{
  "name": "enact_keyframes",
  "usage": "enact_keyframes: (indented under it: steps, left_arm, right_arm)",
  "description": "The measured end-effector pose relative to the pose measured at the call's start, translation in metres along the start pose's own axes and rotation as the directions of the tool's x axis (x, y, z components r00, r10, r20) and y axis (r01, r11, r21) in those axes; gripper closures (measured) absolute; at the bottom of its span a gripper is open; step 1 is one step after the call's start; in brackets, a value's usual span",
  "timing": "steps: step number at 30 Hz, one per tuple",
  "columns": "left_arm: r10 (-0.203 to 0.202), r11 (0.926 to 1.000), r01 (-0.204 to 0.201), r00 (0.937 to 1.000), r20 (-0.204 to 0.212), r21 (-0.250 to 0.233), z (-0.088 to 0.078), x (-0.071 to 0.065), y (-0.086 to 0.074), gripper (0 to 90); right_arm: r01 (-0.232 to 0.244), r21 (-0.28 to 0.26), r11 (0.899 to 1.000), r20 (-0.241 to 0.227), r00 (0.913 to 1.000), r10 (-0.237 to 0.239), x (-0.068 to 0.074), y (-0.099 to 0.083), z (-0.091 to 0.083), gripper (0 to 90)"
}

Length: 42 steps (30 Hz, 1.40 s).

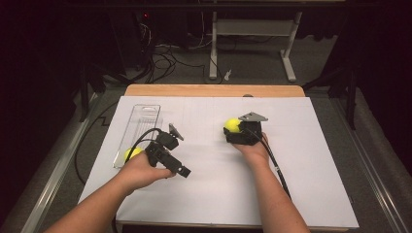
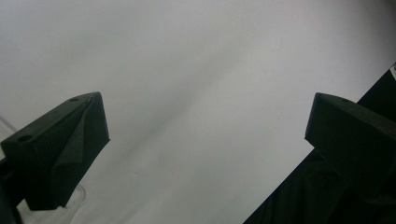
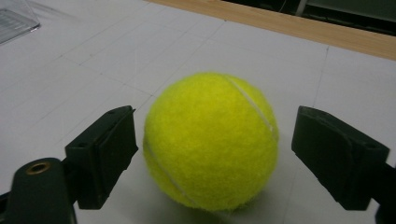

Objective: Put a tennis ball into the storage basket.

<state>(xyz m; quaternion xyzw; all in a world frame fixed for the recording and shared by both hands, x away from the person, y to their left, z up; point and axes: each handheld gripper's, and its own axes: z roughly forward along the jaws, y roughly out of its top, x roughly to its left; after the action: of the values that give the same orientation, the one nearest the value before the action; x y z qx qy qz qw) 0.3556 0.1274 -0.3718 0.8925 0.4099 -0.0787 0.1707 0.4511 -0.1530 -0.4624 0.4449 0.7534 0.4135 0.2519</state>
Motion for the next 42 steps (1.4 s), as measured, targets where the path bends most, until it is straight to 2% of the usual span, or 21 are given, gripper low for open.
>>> enact_keyframes:
  steps: [5,12,16,20,23,26,42]
  left_arm:
    - [0.001,1.0,-0.001,1.0,0.005,0.001,0.003,0.001,0.0,0.6]
    - [0.001,1.0,-0.001,1.0,0.009,0.006,0.005,0.001,0.001,0.6]
    - [0.0,1.0,0.0,1.0,0.008,0.005,0.006,0.001,0.001,0.6]
    - [0.001,1.0,-0.001,1.0,0.009,0.01,0.007,0.0,0.001,0.6]
    - [0.001,0.9999,-0.001,1.0,0.005,0.012,0.008,-0.001,0.001,0.6]
    - [0.0,0.9999,0.0,1.0,0.003,0.017,0.008,-0.001,0.0,0.6]
    - [0.004,0.9995,-0.004,1.0,-0.001,0.032,0.01,-0.004,0.001,0.7]
  right_arm:
    - [-0.023,0.009,1.0,-0.001,0.9997,0.023,-0.004,0.0,0.0,18.9]
    - [-0.011,0.043,0.999,-0.019,0.9997,0.012,-0.001,0.002,0.004,25.7]
    - [-0.003,0.04,0.999,-0.004,1.0,0.004,0.002,0.002,0.004,27.0]
    - [-0.02,0.037,0.999,-0.021,0.9996,0.021,0.001,0.002,0.001,27.2]
    - [-0.005,0.015,1.0,-0.019,0.9998,0.006,0.004,0.004,-0.005,27.3]
    - [-0.011,-0.007,1.0,-0.031,0.9995,0.011,0.006,0.004,-0.011,27.3]
    - [-0.005,-0.045,0.999,-0.035,0.9994,0.004,0.011,-0.01,-0.04,27.4]
